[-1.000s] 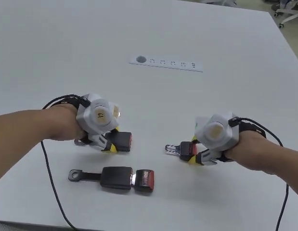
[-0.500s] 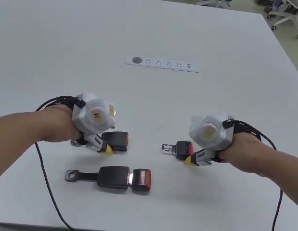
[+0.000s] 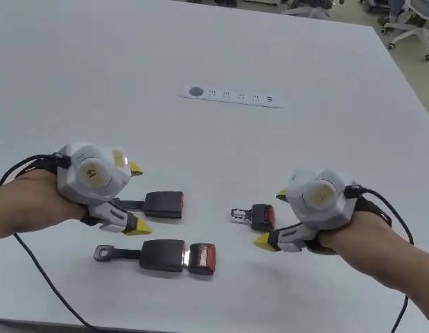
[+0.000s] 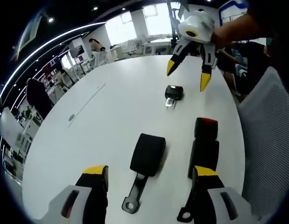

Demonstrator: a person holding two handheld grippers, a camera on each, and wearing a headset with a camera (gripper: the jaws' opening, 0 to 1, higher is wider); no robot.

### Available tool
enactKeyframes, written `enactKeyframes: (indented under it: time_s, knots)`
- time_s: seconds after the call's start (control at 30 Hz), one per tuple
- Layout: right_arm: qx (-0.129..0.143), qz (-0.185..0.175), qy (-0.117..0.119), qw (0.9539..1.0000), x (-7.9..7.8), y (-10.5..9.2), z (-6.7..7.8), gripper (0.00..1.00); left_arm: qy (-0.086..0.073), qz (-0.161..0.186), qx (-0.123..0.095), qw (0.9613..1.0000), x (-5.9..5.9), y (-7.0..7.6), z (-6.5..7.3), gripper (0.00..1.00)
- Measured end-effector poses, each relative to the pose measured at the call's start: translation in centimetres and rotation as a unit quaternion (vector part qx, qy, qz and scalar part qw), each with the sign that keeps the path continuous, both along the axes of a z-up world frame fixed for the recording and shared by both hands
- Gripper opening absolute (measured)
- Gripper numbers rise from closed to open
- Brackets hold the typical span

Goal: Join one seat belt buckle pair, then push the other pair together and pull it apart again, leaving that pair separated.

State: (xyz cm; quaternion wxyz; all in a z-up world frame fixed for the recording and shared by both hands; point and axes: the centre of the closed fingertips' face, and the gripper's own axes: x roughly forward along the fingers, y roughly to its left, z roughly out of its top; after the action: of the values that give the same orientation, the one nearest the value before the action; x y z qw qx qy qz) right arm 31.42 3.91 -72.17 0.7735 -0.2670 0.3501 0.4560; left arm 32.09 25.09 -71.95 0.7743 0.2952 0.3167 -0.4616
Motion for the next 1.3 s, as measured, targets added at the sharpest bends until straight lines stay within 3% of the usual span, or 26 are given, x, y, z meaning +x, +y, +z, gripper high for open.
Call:
enactKeyframes:
  time_s: [0.07,0.17,0.27,0.4,0.57,0.63,0.67,0.7,0.8,0.87,0.93,0.97,1.0,1.03,1.17,1.27,1.3]
  knots:
    - [0.01,-0.007,0.0,0.9999,-0.6,0.1,0.4,0.68,0.006,0.02,-0.008,0.9997,-0.6,0.6,0.1,0.79]
    - [0.045,-0.038,0.012,0.9982,-1.5,0.7,0.5,0.72,0.001,0.041,-0.017,0.999,-1.5,1.7,0.3,0.85]
    - [0.048,-0.047,0.008,0.9977,-2.4,0.5,1.0,0.75,-0.006,0.059,-0.016,0.9981,-2.3,2.6,0.6,0.96]
    - [0.057,-0.062,-0.001,0.9964,-3.6,0.3,1.4,0.82,0.001,0.07,-0.026,0.9972,-3.7,3.4,0.8,0.97]
    - [0.054,-0.063,-0.008,0.9965,-5.6,-0.7,0.6,0.87,0.016,0.088,-0.03,0.9955,-5.5,4.5,0.4,1.0]
    - [0.056,-0.066,-0.005,0.9962,-6.0,-1.1,0.7,0.87,0.021,0.108,-0.04,0.9932,-5.7,5.5,0.1,1.0]
    - [0.064,-0.073,0.0,0.9953,-6.3,-1.3,0.8,0.87,0.027,0.122,-0.061,0.9903,-5.7,5.8,0.0,1.0]
    - [0.065,-0.077,0.0,0.9949,-6.3,-1.5,0.8,0.89,0.032,0.129,-0.068,0.9889,-5.9,6.0,0.0,1.0]
    - [0.081,-0.075,-0.01,0.9938,-7.0,-1.3,1.5,0.96,0.023,0.125,-0.059,0.9901,-6.8,5.9,0.7,1.0]
    - [0.102,-0.051,-0.034,0.9929,-7.2,-0.5,2.5,0.99,0.016,0.122,-0.054,0.991,-6.9,6.2,0.7,1.0]
    - [0.101,-0.055,-0.031,0.9928,-7.7,-0.5,2.6,0.99,-0.004,0.117,-0.052,0.9917,-6.9,6.6,1.2,1.0]
    - [0.101,-0.056,-0.031,0.9928,-7.8,-0.4,2.8,0.99,-0.009,0.119,-0.063,0.9908,-7.0,6.7,1.6,1.0]
    - [0.1,-0.058,-0.029,0.9929,-7.8,-0.5,2.8,0.99,-0.007,0.125,-0.073,0.9895,-7.5,5.7,2.6,1.0]
    - [0.099,-0.062,-0.028,0.9928,-7.8,-0.5,3.0,0.99,-0.001,0.134,-0.085,0.9873,-7.8,5.6,2.9,1.0]
    - [0.106,-0.07,-0.038,0.9911,-7.4,-0.5,3.8,0.99,-0.004,0.135,-0.08,0.9876,-8.0,6.8,2.3,1.0]
    - [0.084,-0.071,-0.05,0.9927,-7.0,-0.6,3.7,0.99,-0.001,0.14,-0.076,0.9872,-8.2,7.5,2.2,1.0]
    - [0.068,-0.063,-0.064,0.9936,-6.8,-0.6,3.8,0.99,0.0,0.14,-0.076,0.9872,-8.4,7.6,2.2,1.0]
